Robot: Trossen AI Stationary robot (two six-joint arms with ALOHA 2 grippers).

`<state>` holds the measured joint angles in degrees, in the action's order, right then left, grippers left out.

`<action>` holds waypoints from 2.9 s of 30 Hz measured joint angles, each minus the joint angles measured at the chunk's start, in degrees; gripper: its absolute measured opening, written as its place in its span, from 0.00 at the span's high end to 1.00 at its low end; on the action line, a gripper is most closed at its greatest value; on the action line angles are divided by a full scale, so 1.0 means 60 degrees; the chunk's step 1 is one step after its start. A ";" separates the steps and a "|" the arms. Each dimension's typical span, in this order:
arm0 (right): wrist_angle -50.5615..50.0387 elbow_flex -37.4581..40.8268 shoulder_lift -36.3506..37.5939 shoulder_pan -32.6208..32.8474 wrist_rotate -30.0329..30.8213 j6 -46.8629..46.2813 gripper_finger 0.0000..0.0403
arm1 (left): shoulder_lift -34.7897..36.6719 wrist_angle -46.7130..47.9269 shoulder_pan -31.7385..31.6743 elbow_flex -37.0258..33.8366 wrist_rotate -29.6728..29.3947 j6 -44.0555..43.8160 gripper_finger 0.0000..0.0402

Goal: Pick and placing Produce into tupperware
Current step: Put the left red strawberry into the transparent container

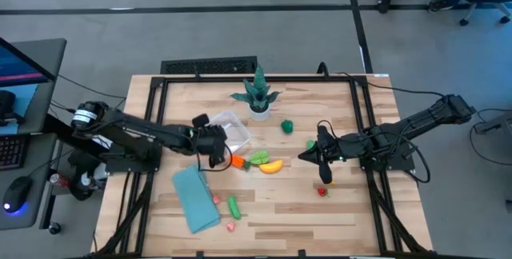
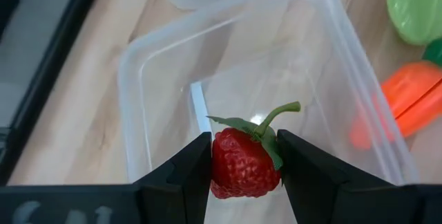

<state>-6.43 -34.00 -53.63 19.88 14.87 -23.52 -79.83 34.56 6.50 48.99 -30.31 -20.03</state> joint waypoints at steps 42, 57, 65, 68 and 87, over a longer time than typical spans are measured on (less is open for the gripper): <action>0.0010 0.0000 0.0000 -0.0018 0.0033 -0.0081 1.00 | -0.0001 -0.0961 -0.4010 -0.0087 0.4726 0.3298 0.64; 0.0016 0.0000 0.0003 -0.0018 0.0036 -0.0081 1.00 | -0.0456 -0.0804 -0.3961 -0.0086 0.4721 0.3563 0.64; 0.0003 0.0000 0.0000 -0.0018 0.0036 -0.0081 1.00 | -0.0633 -0.0908 -0.3948 -0.0091 0.4726 0.3558 0.64; 0.0012 0.0000 0.0003 -0.0024 0.0036 -0.0081 1.00 | -0.0634 -0.0897 -0.3948 -0.0091 0.4726 0.3555 0.64; 0.0008 0.0000 0.0001 -0.0022 0.0036 -0.0081 1.00 | -0.0634 -0.0932 -0.3948 -0.0091 0.4479 0.3420 0.64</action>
<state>-6.39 -34.00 -53.62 19.75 15.09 -24.01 -83.64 28.97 -17.19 48.45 -3.44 0.49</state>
